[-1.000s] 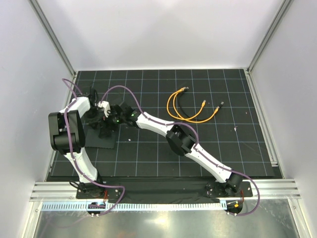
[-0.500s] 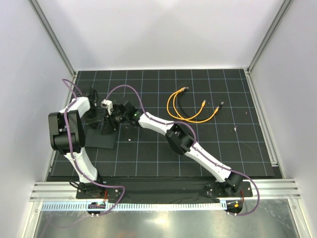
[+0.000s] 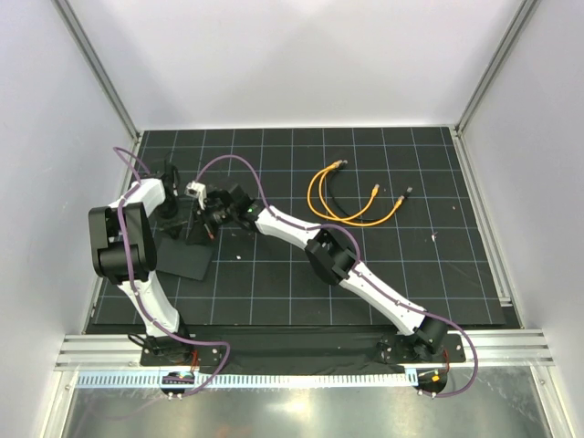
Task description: Pull the plug from the switch port
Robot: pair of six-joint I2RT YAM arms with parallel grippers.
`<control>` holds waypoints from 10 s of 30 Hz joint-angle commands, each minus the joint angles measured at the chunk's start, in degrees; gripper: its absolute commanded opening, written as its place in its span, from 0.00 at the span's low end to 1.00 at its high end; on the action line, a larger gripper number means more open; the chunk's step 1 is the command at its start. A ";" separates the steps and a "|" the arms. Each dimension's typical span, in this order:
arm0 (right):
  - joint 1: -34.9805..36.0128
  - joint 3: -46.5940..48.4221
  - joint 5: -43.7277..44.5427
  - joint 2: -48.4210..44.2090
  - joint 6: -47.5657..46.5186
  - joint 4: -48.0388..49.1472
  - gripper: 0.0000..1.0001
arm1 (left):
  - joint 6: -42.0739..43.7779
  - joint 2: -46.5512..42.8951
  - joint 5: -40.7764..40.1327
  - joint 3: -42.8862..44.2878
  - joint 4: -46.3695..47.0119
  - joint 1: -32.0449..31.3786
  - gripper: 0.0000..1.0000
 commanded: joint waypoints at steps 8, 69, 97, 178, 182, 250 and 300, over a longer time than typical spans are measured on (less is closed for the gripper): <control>5.50 3.39 -5.54 2.35 0.64 -3.35 0.11 | -7.36 2.82 10.99 -2.07 8.62 -0.74 0.00; -1.80 -2.32 7.02 0.59 27.71 13.35 0.35 | -31.35 -33.12 -4.39 -16.47 -5.53 1.89 0.43; -0.48 -31.77 9.75 -15.93 43.26 25.74 0.36 | -31.89 -33.31 -4.39 -21.76 -4.12 6.20 0.41; 0.05 -7.07 12.82 -2.49 35.09 7.11 0.38 | -19.40 -25.57 21.63 -27.47 10.83 14.90 0.45; 0.49 -7.68 12.39 -2.13 35.79 6.05 0.36 | -18.97 -25.92 20.23 -26.51 9.95 14.81 0.46; -1.53 -17.15 33.90 -4.06 54.86 8.95 0.01 | -30.48 -12.04 0.53 -25.81 -1.48 4.35 0.02; -13.12 -40.69 13.62 -30.16 21.64 20.80 0.69 | -28.80 -3.87 18.20 3.99 10.73 4.27 0.49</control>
